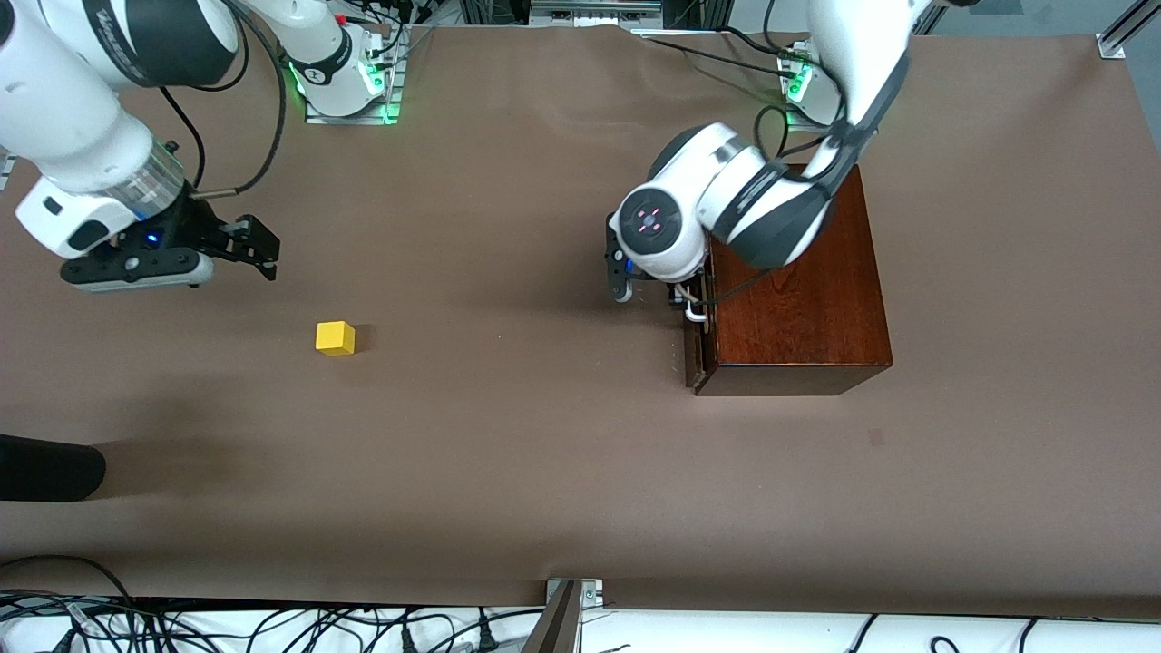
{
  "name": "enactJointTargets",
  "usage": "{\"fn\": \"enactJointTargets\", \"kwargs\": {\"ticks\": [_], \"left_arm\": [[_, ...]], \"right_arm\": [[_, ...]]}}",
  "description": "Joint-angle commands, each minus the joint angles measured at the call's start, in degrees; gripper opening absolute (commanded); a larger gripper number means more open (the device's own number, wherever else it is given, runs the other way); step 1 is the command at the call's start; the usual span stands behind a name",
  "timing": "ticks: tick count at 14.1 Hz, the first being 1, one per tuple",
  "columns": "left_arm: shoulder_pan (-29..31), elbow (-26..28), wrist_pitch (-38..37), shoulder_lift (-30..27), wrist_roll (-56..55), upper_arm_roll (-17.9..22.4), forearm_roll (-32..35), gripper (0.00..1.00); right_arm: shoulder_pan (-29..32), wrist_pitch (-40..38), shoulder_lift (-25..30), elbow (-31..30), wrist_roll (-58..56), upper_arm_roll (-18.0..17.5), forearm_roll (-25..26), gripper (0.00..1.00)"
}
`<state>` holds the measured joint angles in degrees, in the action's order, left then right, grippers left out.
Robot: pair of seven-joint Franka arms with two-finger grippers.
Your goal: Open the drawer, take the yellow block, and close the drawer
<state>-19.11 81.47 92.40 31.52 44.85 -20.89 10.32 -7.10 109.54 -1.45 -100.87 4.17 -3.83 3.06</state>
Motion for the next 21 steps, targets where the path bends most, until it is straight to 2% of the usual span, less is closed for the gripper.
{"fn": "enactJointTargets", "kwargs": {"ticks": [1, 3, 5, 7, 9, 10, 12, 15, 18, 21], "left_arm": [[5.7, -2.4, -1.3, -4.9, 0.5, 0.0, -4.8, 1.0], [8.5, -4.5, -1.8, -6.4, 0.5, 0.1, -5.0, 1.0], [11.0, -8.0, -7.0, -6.6, 0.6, 0.6, -4.8, 1.0], [10.7, -8.1, -7.3, -8.9, -0.1, 5.3, -5.0, 1.0], [11.2, -7.2, -7.2, -10.7, -1.7, 9.5, -8.3, 1.0], [11.2, -4.4, -6.6, -12.8, -5.2, 11.9, -8.7, 1.0], [12.7, 1.5, -0.9, -18.3, -12.8, 14.1, -9.1, 1.0], [14.5, 7.7, 7.6, -23.7, -30.6, 14.2, -9.0, 1.0], [14.5, 10.7, 7.0, -25.8, -50.8, 17.2, -9.0, 1.0], [15.1, 10.4, 3.9, -27.4, -52.5, 18.5, -9.1, 1.0]], "right_arm": [[0.3, -3.4, 0.8, 1.1, -0.6, -0.3, -1.7, 1.0], [0.4, -6.6, 0.8, 3.6, -2.8, 0.2, -3.0, 1.0], [0.4, -9.2, 0.8, 4.4, -4.3, 0.9, -3.0, 1.0], [0.4, -10.7, 0.8, 4.5, -5.7, 1.4, -3.0, 1.0], [0.4, -11.8, 0.9, 5.1, -6.8, 1.9, -3.0, 1.0], [0.4, -11.8, 0.8, 5.7, -6.9, 2.0, -3.0, 1.0], [0.4, -11.9, 0.8, 6.0, -7.1, 2.0, -3.0, 1.0], [0.4, -13.6, 0.8, 6.2, -7.0, 2.0, -3.0, 1.0], [0.4, -17.1, 0.8, 6.3, -7.1, 2.2, -3.6, 1.0], [0.4, -20.8, 0.8, 8.8, -8.2, 2.2, -4.5, 1.0]]}}
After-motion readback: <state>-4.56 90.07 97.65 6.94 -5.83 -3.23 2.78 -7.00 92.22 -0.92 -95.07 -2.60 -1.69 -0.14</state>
